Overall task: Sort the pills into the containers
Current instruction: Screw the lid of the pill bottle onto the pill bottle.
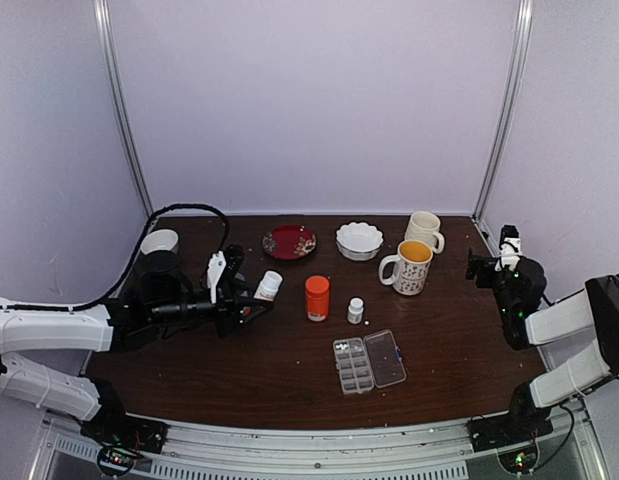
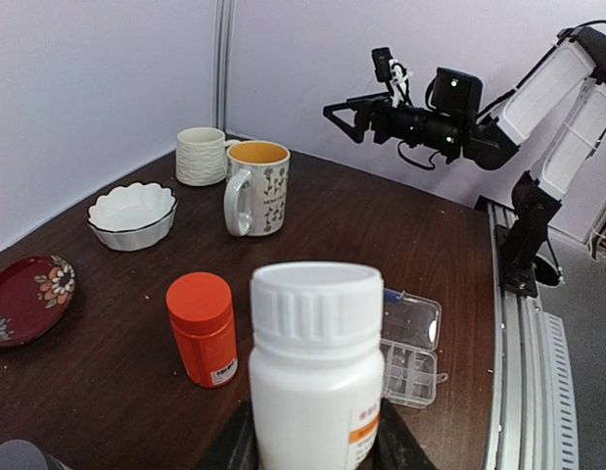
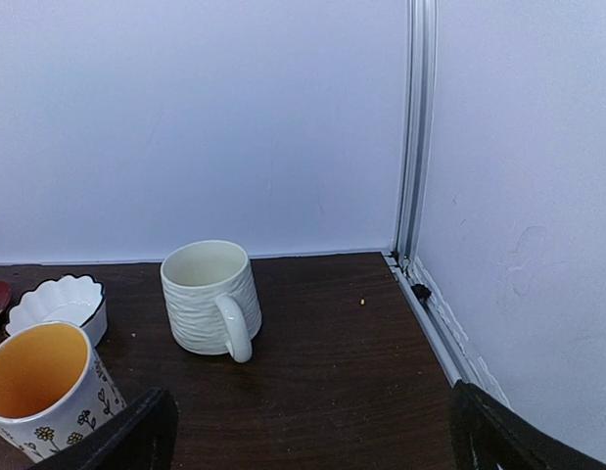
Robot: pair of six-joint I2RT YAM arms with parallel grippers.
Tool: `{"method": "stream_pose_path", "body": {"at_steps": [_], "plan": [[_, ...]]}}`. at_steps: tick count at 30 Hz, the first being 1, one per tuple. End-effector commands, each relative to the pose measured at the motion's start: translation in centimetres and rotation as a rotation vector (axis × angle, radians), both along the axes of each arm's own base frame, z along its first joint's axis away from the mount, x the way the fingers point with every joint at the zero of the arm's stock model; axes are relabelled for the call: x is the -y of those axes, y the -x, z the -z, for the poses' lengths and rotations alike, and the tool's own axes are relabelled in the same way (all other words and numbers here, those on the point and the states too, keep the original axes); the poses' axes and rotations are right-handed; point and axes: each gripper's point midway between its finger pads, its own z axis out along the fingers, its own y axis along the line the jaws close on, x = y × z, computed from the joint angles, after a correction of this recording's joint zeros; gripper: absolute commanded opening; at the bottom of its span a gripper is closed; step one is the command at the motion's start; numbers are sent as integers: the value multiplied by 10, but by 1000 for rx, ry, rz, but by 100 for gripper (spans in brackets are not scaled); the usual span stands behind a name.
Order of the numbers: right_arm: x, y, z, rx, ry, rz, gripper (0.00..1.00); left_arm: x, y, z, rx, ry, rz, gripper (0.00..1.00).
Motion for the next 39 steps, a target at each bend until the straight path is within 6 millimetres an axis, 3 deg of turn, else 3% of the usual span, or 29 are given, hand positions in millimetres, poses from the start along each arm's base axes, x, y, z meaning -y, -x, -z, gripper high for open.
{"method": "stream_pose_path", "body": {"at_steps": [1, 2, 5, 8, 10, 13, 14, 16, 20, 25, 33, 39], "plan": [[-3, 6, -28, 15, 46, 33, 100, 12, 5, -23, 37, 72, 79, 8], [-8, 6, -46, 10, 46, 29, 100, 13, 6, -21, 35, 72, 91, 8], [-21, 10, -65, -70, -98, -26, 100, 17, 6, -19, 32, 74, 110, 9], [-39, 22, -73, -114, -230, -131, 100, 20, 7, -17, 33, 65, 129, 9], [-37, 28, -72, -129, -354, -113, 100, 23, 8, -15, 33, 57, 148, 9], [-82, 32, -75, -226, -384, -344, 99, 27, 12, -11, 22, 38, 189, 9], [-101, 34, -78, -266, -388, -437, 95, 29, 13, -11, 25, 33, 206, 9], [-141, 45, -81, -324, -369, -606, 89, 31, 14, -8, 18, 25, 220, 9], [-219, 85, -89, -404, -230, -891, 91, 33, 16, -5, 17, 15, 235, 9], [-293, 136, -89, -485, -91, -1215, 87, 40, 22, 6, 23, -57, 266, 9], [-353, 177, -85, -551, 95, -1439, 83, 51, 32, 7, 47, -94, 303, 9], [-384, 196, -74, -606, 242, -1560, 71, 60, 43, 9, 64, -115, 360, 8]]}}
